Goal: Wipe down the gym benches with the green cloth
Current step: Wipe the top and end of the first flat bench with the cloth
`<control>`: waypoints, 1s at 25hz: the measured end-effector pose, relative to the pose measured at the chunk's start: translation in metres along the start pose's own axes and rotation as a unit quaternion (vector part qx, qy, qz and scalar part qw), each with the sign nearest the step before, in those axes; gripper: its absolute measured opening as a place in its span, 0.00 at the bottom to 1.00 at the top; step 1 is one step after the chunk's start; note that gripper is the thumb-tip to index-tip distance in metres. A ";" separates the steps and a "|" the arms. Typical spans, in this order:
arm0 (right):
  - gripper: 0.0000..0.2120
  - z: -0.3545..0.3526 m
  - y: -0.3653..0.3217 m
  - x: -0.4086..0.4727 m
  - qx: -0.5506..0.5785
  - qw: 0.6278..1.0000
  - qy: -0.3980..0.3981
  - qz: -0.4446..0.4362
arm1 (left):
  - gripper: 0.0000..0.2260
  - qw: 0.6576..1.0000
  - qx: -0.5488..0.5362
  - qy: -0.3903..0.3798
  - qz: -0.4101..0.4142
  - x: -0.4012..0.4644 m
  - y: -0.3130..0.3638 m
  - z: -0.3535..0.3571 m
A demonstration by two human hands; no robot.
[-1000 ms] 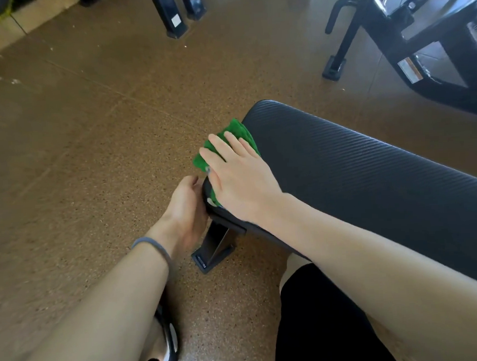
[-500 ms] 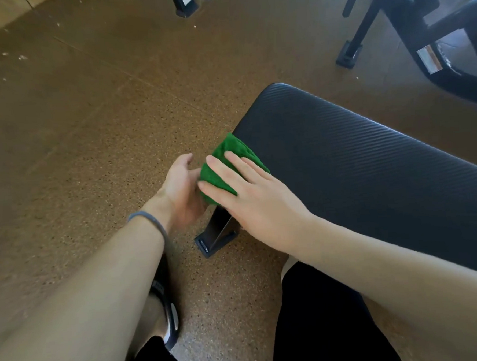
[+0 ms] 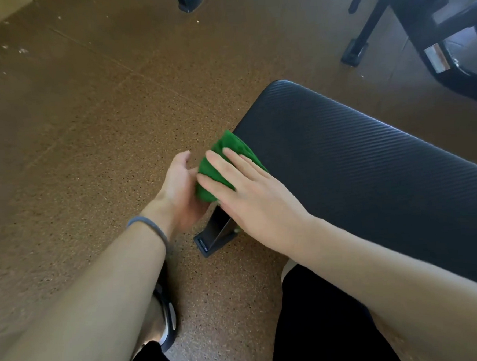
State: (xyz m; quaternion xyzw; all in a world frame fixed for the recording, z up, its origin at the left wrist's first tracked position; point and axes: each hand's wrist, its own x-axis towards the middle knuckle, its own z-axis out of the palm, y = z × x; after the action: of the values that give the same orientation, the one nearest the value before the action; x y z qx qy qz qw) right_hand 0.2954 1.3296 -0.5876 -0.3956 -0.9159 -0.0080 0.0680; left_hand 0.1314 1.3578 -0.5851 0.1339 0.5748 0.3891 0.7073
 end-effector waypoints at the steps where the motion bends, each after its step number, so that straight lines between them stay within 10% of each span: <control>1: 0.28 -0.003 0.006 -0.022 0.000 1.000 -0.006 -0.011 | 0.30 1.000 0.004 -0.010 -0.004 0.000 -0.001 0.003; 13: 0.23 -0.008 0.084 0.103 0.098 0.991 -0.051 0.081 | 0.31 0.995 0.070 0.008 0.077 -0.003 -0.011 0.029; 25: 0.23 -0.025 0.158 -0.005 0.065 0.906 0.013 0.419 | 0.22 0.931 0.304 0.165 0.115 0.005 -0.007 0.039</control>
State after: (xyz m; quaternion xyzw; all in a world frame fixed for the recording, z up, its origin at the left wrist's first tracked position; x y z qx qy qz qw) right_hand 0.4166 1.4324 -0.5694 -0.7372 -0.6635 0.0758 0.1029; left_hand 0.1699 1.3668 -0.5814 0.3416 0.7551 0.2912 0.4779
